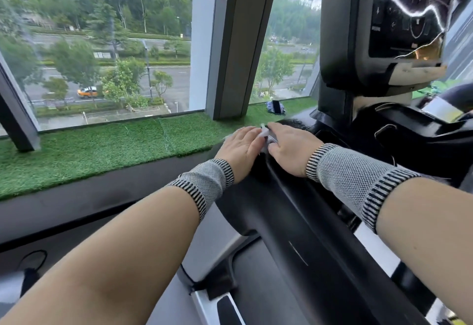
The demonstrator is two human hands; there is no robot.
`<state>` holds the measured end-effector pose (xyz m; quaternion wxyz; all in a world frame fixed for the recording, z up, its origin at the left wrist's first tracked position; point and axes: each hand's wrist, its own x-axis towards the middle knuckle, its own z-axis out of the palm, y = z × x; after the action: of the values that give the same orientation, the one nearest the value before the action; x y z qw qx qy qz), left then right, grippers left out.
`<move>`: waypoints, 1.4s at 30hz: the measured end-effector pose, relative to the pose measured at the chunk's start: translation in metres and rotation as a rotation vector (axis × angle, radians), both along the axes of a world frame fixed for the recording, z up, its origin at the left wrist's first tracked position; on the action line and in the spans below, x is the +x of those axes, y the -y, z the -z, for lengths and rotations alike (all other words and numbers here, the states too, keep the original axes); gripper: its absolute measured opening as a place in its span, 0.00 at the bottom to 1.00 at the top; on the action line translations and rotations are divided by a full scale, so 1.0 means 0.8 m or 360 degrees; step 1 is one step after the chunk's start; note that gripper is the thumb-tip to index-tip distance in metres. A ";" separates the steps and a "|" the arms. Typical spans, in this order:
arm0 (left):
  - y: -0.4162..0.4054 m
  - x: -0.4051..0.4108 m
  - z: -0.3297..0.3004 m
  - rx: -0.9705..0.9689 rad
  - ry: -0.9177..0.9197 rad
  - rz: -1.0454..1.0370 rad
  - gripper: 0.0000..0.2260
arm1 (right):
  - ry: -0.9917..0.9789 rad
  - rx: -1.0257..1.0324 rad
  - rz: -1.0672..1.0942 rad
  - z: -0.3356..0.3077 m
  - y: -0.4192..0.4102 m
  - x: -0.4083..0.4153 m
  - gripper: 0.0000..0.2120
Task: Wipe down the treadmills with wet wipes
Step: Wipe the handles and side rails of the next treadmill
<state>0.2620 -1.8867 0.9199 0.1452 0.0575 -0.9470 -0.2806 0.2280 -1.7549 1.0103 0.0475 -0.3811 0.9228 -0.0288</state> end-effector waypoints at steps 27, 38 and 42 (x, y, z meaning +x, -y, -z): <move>-0.029 0.025 0.077 0.0515 -0.0398 -0.0328 0.41 | -0.0012 0.0160 -0.0046 0.007 0.036 -0.019 0.24; -0.047 0.036 0.086 0.0974 -0.0319 -0.0574 0.40 | -0.0101 0.0078 -0.0080 0.016 0.029 -0.021 0.22; -0.057 0.036 0.066 0.0655 -0.0375 -0.0350 0.36 | -0.0152 0.0044 -0.0077 0.017 0.027 -0.016 0.19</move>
<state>0.2910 -1.8412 0.8670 0.2695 0.1555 -0.8346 -0.4546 0.2156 -1.7765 0.9970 0.0093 -0.4036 0.9149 0.0035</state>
